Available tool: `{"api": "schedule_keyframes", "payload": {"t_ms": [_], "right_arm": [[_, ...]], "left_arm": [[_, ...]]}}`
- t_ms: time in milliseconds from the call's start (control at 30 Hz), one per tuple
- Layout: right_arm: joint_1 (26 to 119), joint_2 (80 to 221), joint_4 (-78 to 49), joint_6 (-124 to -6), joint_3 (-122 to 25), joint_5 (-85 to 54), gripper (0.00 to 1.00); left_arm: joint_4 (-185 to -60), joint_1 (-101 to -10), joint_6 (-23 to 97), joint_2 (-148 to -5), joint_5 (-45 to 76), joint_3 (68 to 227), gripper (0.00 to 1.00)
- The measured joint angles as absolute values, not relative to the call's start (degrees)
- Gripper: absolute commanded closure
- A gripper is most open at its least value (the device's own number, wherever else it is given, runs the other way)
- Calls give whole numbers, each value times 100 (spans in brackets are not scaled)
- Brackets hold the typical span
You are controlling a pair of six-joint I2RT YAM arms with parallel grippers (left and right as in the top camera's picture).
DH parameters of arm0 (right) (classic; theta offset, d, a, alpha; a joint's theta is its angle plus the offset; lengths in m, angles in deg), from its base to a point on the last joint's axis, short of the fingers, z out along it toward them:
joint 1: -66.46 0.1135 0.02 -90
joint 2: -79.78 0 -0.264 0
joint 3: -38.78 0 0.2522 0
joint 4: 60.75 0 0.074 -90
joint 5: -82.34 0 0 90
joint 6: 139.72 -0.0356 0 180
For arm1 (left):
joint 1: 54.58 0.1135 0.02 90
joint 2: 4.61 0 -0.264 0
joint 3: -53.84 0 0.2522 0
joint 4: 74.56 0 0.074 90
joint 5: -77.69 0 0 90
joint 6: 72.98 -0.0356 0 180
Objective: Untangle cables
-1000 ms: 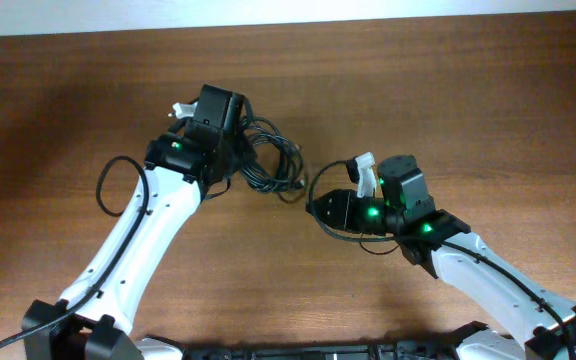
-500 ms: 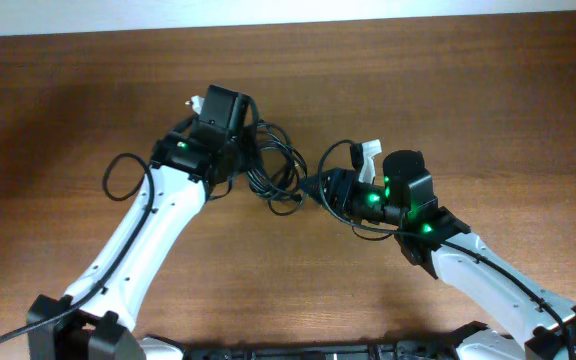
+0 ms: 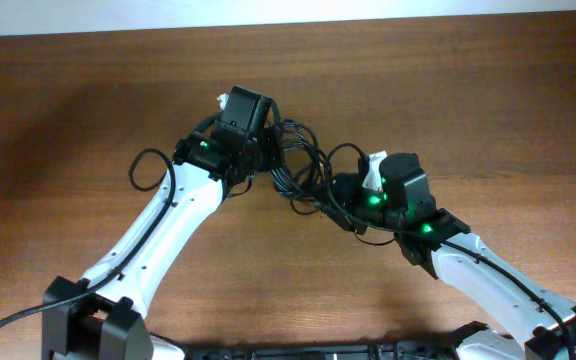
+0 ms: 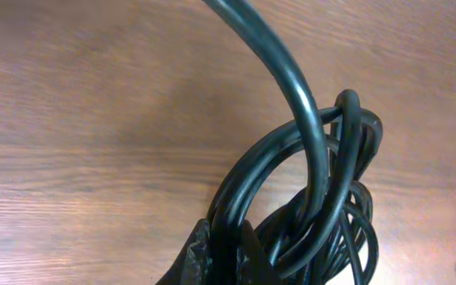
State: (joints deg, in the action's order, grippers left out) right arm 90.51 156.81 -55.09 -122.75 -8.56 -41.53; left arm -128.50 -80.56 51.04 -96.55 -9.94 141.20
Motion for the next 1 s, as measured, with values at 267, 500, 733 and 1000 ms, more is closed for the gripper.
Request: {"api": "schedule_keyframes", "payload": {"t_ms": [267,500,733,1000], "right_arm": [[9051,15681,-5485,-12315,-854,-3836,96],[9051,15683,-5450,-11447,-885,-4933,96],[9051,15683,-5353,-10730,-882,-5399,77],[9051,15683,-4337,-10544,-863,-5079,37]], "left_arm": [[-12971,-8078,5084,-9655,-559,14120,100],[-13150,-8128,5062,-9655,-1470,14120,100],[-13137,-7945,4997,-9655,-1918,14120,100],[-13080,-7822,4162,-9655,-1822,14120,100]]}}
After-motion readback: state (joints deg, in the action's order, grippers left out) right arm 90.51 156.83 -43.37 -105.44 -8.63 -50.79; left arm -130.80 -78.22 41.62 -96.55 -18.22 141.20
